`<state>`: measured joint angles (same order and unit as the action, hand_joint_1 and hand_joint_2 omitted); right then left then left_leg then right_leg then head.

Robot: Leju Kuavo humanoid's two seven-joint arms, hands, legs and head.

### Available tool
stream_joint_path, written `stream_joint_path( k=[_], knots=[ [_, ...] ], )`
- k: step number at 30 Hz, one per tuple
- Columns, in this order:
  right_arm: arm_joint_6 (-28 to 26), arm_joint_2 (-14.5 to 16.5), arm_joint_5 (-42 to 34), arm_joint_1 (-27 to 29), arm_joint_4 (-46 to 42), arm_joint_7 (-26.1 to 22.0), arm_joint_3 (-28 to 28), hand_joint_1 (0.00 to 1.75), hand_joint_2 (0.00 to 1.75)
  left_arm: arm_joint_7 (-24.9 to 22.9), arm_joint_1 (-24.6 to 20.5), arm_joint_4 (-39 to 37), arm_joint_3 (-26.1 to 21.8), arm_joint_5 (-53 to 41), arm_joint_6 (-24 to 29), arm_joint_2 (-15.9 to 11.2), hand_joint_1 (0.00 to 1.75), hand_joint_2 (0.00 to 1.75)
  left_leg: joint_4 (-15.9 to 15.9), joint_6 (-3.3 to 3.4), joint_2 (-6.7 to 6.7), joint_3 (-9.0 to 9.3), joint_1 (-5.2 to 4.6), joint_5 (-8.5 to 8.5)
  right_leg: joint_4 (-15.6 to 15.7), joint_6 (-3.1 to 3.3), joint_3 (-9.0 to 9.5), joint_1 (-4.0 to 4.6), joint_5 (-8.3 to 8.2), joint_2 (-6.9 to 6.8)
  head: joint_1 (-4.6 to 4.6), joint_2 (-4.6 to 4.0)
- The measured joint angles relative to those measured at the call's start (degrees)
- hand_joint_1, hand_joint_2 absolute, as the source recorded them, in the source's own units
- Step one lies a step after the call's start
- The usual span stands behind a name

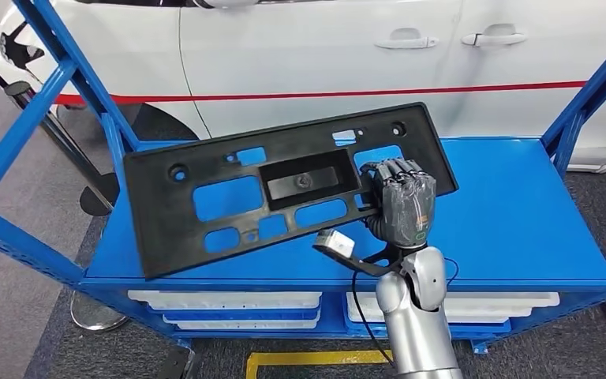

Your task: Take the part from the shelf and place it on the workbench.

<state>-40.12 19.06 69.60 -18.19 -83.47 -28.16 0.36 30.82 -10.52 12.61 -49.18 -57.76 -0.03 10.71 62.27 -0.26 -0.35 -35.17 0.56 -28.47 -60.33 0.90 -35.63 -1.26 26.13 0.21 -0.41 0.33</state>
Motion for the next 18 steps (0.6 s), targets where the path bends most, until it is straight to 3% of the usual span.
stream_joint_path(
  k=[3,4,5,6,8,10,14,16,18],
  knots=[
    [0.0,0.4,0.5,1.3,-3.2,-0.5,3.1,1.75,1.75,0.0,0.4,0.0,0.0,0.3,-1.3,0.0,0.0,0.0,10.3,-0.41,0.03,-4.8,0.06,-4.85,0.0,0.48,0.08,0.27,0.07,-0.12,0.02,0.0],
    [0.0,0.3,0.8,1.7,-3.8,-0.5,3.7,1.75,1.75,-0.1,0.6,0.0,0.0,0.5,-1.9,0.0,0.0,0.0,12.4,-0.38,0.03,-5.87,0.06,-5.2,0.0,0.53,0.09,0.42,0.11,-0.16,0.02,0.0],
    [0.0,0.3,1.2,1.9,-4.2,-0.2,4.2,1.75,1.75,-0.2,0.8,0.0,0.0,0.7,-2.8,0.0,0.0,0.0,12.2,-0.21,0.03,-5.87,0.04,-4.37,0.0,0.57,0.13,0.56,0.13,-0.15,0.02,0.0],
    [0.0,0.2,1.6,2.1,-4.5,0.5,4.8,1.75,1.75,-0.3,1.1,0.0,0.0,0.9,-3.7,0.0,0.0,0.0,9.9,0.08,0.03,-4.84,0.0,-2.66,0.0,0.6,0.2,0.68,0.15,-0.1,0.01,0.0],
    [0.0,0.0,2.5,2.1,-4.6,3.0,6.6,1.75,1.75,-0.5,1.2,0.0,0.0,1.2,-5.2,0.0,0.0,0.0,2.1,0.95,0.05,-1.09,-0.26,1.0,0.0,0.57,0.37,0.95,0.2,0.01,0.02,0.0],
    [0.0,-0.8,2.7,2.0,-4.4,6.9,9.0,1.75,1.75,-0.6,1.1,0.0,0.0,1.2,-5.5,0.0,0.0,0.0,-2.5,1.57,0.05,1.07,-0.62,2.25,0.1,0.25,0.34,1.03,0.14,0.04,0.02,0.0],
    [0.1,-3.9,2.5,0.3,-2.1,13.7,14.7,1.75,1.75,-0.6,1.1,0.0,0.2,0.3,-3.8,0.0,0.0,0.0,-4.2,2.3,0.08,1.56,-0.53,2.94,-0.2,-0.97,0.15,0.94,0.35,-0.07,0.02,0.0],
    [0.1,-5.6,2.6,-0.8,-0.8,15.7,17.5,1.75,1.75,-0.6,0.9,0.0,0.3,0.8,-4.1,0.1,0.0,0.0,-4.9,2.77,0.18,1.8,-0.23,3.47,-4.2,-1.44,-1.64,0.91,2.99,-0.11,0.03,0.0],
    [0.1,-7.0,3.0,-1.3,0.3,17.4,19.9,1.75,1.75,-0.9,0.9,0.0,0.3,1.6,-4.8,0.3,0.0,0.0,-4.9,3.01,0.17,1.73,-0.28,3.55,-11.2,-1.79,-4.87,0.8,6.28,-0.1,0.03,0.0]
  ],
)
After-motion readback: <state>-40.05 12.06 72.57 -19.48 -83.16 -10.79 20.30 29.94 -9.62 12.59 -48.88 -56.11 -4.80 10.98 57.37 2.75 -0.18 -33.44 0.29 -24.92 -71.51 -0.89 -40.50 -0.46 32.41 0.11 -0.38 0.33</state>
